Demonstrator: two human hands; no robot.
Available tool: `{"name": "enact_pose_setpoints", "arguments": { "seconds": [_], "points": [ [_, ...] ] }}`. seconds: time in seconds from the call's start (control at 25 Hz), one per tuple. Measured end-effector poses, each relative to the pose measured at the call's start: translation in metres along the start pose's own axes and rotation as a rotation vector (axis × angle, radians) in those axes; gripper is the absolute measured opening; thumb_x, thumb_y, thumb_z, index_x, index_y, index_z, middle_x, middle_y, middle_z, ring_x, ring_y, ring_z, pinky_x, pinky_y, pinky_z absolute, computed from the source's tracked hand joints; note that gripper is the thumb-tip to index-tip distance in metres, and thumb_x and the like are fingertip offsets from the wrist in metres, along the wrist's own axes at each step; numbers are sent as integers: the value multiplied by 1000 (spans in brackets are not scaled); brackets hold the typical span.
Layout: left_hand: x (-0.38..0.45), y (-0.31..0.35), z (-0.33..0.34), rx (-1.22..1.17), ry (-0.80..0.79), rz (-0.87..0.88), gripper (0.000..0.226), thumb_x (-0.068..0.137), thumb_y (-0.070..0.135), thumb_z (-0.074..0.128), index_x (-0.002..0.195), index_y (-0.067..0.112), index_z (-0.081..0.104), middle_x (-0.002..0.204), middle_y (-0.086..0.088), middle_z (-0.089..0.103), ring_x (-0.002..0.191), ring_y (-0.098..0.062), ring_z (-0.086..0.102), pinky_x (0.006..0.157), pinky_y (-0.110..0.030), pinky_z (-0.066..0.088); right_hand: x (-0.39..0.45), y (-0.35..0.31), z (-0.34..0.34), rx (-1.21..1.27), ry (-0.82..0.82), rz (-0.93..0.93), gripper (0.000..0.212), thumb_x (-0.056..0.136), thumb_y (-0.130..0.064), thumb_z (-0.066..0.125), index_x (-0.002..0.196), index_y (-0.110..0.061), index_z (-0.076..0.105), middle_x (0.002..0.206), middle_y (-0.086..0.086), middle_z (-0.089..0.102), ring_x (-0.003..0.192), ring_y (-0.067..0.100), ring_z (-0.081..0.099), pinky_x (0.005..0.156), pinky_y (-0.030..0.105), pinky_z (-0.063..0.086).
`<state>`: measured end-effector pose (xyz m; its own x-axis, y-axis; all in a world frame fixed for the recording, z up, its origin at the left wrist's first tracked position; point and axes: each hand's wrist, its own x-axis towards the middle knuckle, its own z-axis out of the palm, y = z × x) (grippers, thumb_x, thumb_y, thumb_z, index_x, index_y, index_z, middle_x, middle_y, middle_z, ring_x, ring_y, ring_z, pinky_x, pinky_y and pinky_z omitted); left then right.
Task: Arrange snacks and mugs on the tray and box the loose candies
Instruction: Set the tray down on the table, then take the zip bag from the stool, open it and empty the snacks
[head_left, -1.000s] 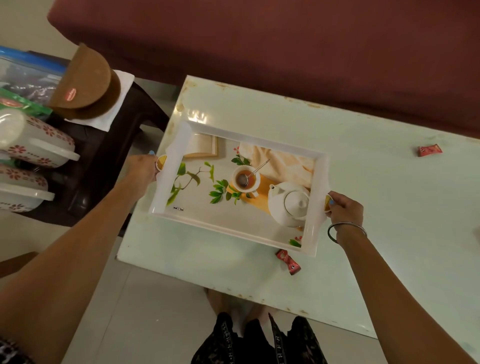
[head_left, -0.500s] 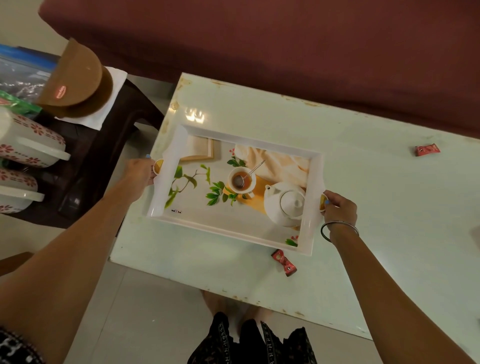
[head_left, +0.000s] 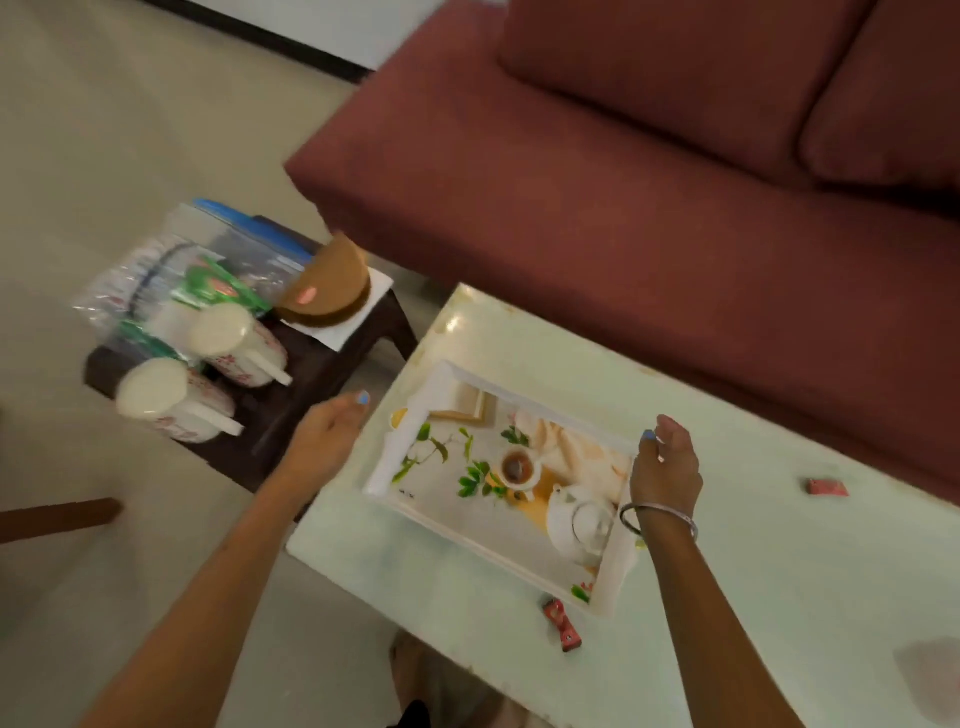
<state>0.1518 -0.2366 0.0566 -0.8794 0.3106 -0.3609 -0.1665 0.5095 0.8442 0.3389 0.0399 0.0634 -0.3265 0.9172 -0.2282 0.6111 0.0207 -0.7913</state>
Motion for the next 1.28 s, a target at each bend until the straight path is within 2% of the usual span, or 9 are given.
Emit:
{"name": "enact_pose_setpoints", "arguments": {
  "seconds": [0.2,0.36,0.52,0.6,0.72,0.88,1.04,1.16,1.28],
  "points": [
    [-56,30,-66,-81,188,16,23,96,35,42,101,23,61,101,-1,61,97,-15,56,91,-36,40,-43,-126,29,117,-224,-243,32,95,-22,46,125,-12,54,126,4,60,116,18,54,89,19,36],
    [-56,32,-116,-238,438,-39,20,96,28,44,94,17,62,95,-8,61,91,-19,55,82,-34,39,-74,-195,78,168,-382,-342,31,94,-24,48,124,-17,52,107,-3,58,99,11,54,84,21,37],
    [-34,14,-163,-487,627,-203,19,95,26,46,100,13,59,107,-10,62,97,-23,57,85,-36,43,-93,-234,141,124,-543,-389,30,92,-24,51,121,-16,55,104,-2,60,96,11,56,84,24,42],
    [-9,0,-193,-643,673,-288,23,95,28,46,106,9,55,105,-12,61,90,-23,58,83,-34,44,-96,-255,188,64,-617,-399,29,91,-25,54,119,-15,56,109,3,63,98,15,59,86,27,46],
    [38,-17,-231,-752,653,-400,45,94,34,48,123,-1,48,99,-9,59,82,-17,57,83,-33,48,-94,-285,261,-45,-635,-394,32,87,-25,61,117,-14,58,111,5,64,91,13,57,81,26,44],
    [97,-43,-260,-841,543,-528,65,87,39,57,138,4,35,136,-18,46,122,-31,49,107,-39,38,-79,-308,357,-233,-753,-373,45,82,-29,68,122,-13,54,120,6,62,106,18,60,92,29,46],
    [137,-66,-271,-933,516,-646,76,82,37,66,139,0,31,142,-21,41,128,-33,44,109,-41,37,-59,-306,427,-339,-793,-314,57,80,-25,71,130,-10,48,133,8,54,121,22,51,101,34,40],
    [154,-84,-269,-944,494,-675,66,79,34,69,130,3,41,132,-17,53,120,-30,52,103,-39,42,-45,-298,464,-456,-817,-279,61,83,-26,67,136,-10,41,141,9,47,128,24,45,105,35,36],
    [164,-95,-263,-943,436,-664,40,77,31,71,109,10,56,111,-10,62,100,-22,59,87,-33,50,-31,-295,488,-541,-766,-276,65,84,-32,66,138,-10,37,141,13,44,127,30,44,104,41,37]
  ]
}}
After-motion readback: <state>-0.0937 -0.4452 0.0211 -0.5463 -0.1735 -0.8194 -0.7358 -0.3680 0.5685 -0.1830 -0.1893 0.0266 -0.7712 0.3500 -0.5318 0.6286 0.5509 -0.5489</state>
